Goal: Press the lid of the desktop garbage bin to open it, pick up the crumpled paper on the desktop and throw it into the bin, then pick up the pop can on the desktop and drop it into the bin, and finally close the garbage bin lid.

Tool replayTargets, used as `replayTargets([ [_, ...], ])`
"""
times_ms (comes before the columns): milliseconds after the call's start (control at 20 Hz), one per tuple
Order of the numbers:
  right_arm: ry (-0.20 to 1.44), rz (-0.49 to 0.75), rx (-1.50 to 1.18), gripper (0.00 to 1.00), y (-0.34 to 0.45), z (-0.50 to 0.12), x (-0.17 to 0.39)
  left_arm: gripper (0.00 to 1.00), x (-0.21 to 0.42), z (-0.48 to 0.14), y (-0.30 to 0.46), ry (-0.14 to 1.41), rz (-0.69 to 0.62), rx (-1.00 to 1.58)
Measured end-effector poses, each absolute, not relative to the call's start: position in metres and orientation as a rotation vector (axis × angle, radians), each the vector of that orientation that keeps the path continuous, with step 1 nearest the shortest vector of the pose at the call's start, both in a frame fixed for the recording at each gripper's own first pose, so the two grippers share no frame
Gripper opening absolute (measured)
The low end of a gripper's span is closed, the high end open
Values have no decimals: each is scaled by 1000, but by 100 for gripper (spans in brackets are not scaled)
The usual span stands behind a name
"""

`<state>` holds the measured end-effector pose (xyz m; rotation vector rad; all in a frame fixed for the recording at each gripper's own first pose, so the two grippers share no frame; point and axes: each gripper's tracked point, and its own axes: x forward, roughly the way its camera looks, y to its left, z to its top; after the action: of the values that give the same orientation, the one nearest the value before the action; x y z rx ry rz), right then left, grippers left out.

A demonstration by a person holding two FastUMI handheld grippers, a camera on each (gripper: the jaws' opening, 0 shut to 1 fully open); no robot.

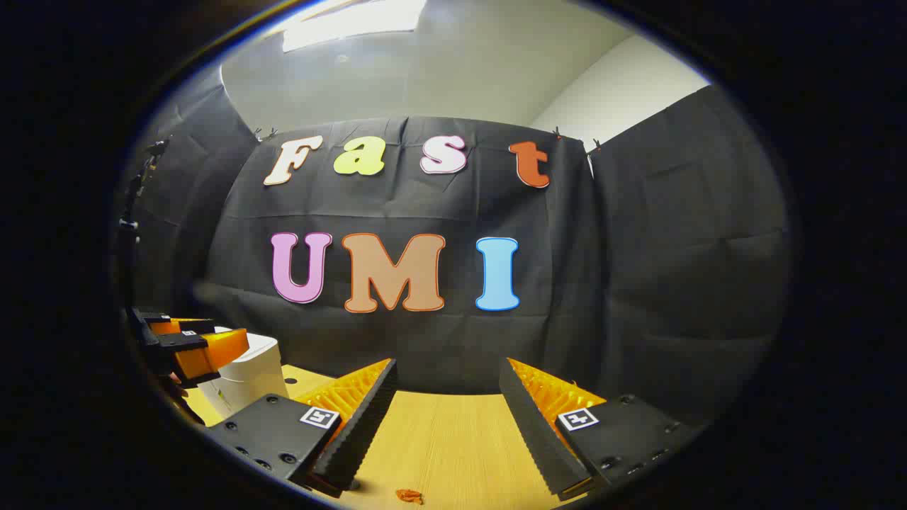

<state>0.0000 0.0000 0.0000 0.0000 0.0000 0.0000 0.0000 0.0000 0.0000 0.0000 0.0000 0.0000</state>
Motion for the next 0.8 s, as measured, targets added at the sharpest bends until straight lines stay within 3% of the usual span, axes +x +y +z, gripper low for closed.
replayTargets([
  [50, 4, -2, 2, 100, -1, -1, 2, 92, 1, 1, 0, -1, 3, -1],
  [150, 27, -3, 10, 96, -1, -5, 5, 92, 3, 3, 0, -3, 7, -4],
  [250, 52, 4, 19, 100, -1, -9, 8, 92, 3, 11, 3, -27, 18, -2],
  [400, 44, 11, 19, 96, 1, -4, 9, 92, 4, 16, 5, -46, 28, 13],
  [500, 34, 20, 14, 100, 4, -1, 10, 92, 5, 14, 5, -41, 28, 11],
  [800, 35, 26, 15, 100, 4, -1, 13, 92, 4, 15, 1, -35, 21, 12],
])
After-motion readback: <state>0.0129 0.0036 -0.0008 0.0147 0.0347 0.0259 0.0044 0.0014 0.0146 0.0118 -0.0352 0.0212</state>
